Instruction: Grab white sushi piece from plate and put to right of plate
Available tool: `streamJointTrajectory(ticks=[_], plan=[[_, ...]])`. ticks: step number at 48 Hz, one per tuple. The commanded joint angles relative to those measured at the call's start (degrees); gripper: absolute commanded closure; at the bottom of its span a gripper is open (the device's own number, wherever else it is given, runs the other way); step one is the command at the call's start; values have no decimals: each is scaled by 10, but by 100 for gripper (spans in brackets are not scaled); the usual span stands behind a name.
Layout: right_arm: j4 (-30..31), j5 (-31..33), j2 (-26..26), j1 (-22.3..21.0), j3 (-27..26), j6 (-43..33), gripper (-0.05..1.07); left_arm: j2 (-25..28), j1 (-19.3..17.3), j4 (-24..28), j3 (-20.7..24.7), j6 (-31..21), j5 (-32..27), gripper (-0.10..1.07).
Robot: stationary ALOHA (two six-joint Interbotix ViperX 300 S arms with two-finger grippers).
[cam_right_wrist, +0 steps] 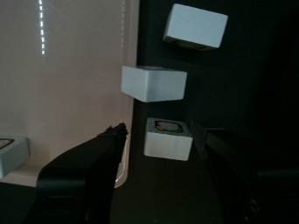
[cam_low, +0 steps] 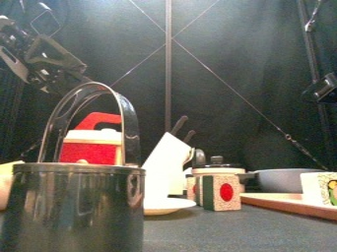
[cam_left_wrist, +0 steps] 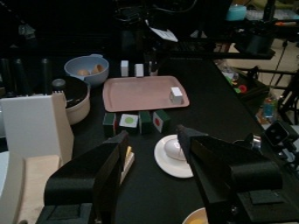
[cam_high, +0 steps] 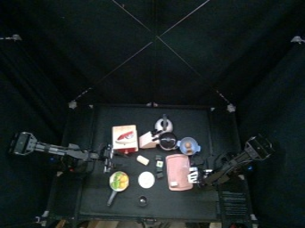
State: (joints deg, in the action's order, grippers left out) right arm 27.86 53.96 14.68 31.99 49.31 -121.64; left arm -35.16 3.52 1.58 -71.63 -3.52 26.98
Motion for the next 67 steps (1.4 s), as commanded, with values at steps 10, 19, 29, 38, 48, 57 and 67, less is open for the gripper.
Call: streamJointTrajectory(ticks=[10,19,29,38,48,57,67], plan=[[25,-45,-105,-5,-135,7,9,1,1,-9,7,2,2,12],[18,-87,-145,-22,-142,7,9,1,1,-9,9,2,2,12],[18,-141,-177,-49,-134,7,9,1,1,-9,7,2,2,12],[-3,-141,-178,-50,-127,8,18,1,1,-10,7,2,2,12],[-4,-137,-170,-49,-127,8,28,1,1,-10,7,2,2,12],[-5,-76,-115,-28,-128,7,28,1,1,-10,6,2,2,12],[-86,0,-69,33,-106,-5,28,1,1,-10,7,2,-3,12]])
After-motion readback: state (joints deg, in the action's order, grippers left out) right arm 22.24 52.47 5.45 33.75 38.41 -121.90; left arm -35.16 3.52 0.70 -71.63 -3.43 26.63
